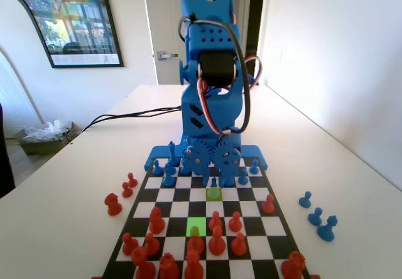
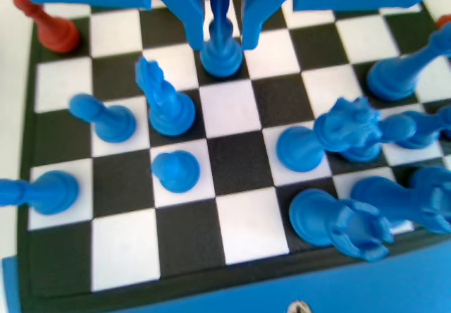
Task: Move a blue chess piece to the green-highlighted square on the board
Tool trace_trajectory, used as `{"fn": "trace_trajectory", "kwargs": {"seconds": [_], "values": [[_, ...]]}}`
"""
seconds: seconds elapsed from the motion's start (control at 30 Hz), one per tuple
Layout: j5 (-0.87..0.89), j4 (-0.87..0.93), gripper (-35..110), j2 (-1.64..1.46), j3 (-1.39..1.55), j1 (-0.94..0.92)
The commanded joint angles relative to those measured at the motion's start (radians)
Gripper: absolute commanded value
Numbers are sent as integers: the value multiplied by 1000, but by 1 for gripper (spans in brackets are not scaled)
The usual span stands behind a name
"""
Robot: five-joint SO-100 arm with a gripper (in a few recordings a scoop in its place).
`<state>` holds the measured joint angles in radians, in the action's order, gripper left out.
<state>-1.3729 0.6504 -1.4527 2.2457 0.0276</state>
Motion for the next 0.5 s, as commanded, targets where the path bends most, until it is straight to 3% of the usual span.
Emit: {"fn": "trace_trajectory", "kwargs": {"seconds": [0.0, 0.47], "values": [[-25, 2, 7, -31, -63, 17], [-29, 8, 1, -40, -87, -12]]}}
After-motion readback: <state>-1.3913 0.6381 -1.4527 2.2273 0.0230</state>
